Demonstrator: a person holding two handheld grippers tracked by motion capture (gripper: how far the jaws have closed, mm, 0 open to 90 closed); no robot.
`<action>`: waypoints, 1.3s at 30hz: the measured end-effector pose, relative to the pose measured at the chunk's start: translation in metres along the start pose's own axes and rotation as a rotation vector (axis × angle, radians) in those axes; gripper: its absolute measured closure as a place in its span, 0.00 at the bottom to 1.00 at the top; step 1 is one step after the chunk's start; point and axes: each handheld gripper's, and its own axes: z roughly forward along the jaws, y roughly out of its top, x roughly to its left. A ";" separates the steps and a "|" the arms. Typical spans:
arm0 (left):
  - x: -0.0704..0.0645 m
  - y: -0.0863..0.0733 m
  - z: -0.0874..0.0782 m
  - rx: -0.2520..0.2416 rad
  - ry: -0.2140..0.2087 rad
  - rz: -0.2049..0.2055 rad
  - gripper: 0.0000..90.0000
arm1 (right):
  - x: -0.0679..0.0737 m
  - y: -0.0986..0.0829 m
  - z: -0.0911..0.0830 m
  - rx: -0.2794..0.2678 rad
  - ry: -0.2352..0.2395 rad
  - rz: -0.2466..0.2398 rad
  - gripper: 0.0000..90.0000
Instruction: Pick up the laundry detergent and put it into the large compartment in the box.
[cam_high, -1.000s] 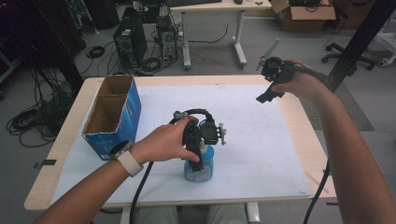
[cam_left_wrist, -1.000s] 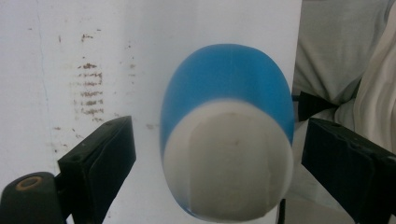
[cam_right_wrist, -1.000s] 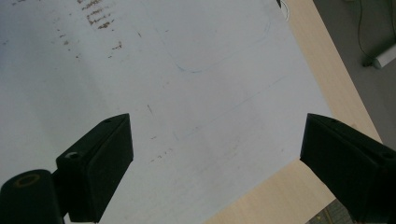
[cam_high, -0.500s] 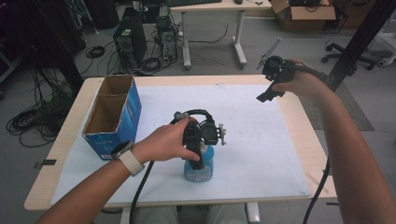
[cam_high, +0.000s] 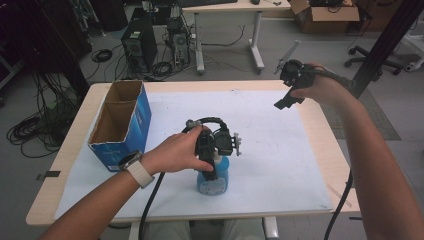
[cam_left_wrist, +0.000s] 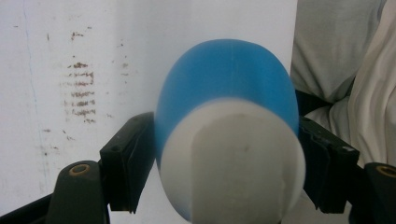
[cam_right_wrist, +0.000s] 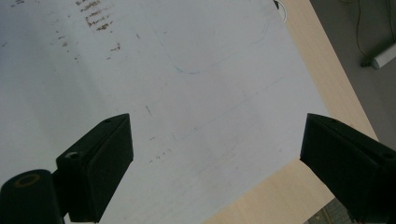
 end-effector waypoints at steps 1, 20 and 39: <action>0.000 0.000 0.000 0.000 0.000 0.000 0.32 | 0.000 0.000 0.000 0.000 0.000 0.000 0.10; 0.001 -0.002 0.001 -0.009 -0.007 0.000 0.41 | 0.000 0.000 -0.002 -0.003 -0.003 0.001 0.10; 0.000 -0.006 -0.017 -0.020 0.005 -0.032 0.42 | 0.000 -0.003 0.001 -0.003 0.001 0.006 0.10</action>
